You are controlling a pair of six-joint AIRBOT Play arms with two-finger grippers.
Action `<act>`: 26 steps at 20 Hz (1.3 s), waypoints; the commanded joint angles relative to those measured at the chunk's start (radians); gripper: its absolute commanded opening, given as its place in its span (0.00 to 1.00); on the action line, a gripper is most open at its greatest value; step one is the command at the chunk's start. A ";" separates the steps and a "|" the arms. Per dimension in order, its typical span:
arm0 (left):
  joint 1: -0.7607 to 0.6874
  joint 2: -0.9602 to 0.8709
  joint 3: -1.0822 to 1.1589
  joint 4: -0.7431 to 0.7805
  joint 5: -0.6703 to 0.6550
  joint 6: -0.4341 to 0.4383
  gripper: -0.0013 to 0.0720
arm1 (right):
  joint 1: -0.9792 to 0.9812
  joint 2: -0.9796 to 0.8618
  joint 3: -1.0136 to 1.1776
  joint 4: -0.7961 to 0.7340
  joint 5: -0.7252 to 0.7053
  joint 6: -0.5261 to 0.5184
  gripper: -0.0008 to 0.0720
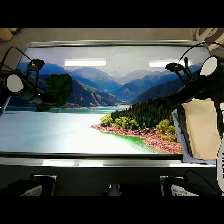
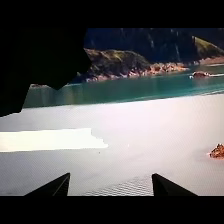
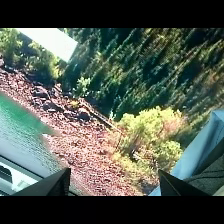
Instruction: Fold the shirts.
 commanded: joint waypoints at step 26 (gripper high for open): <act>0.132 -0.293 0.247 0.071 0.290 -0.049 0.87 | 0.001 -0.003 0.000 -0.085 -0.106 0.016 0.78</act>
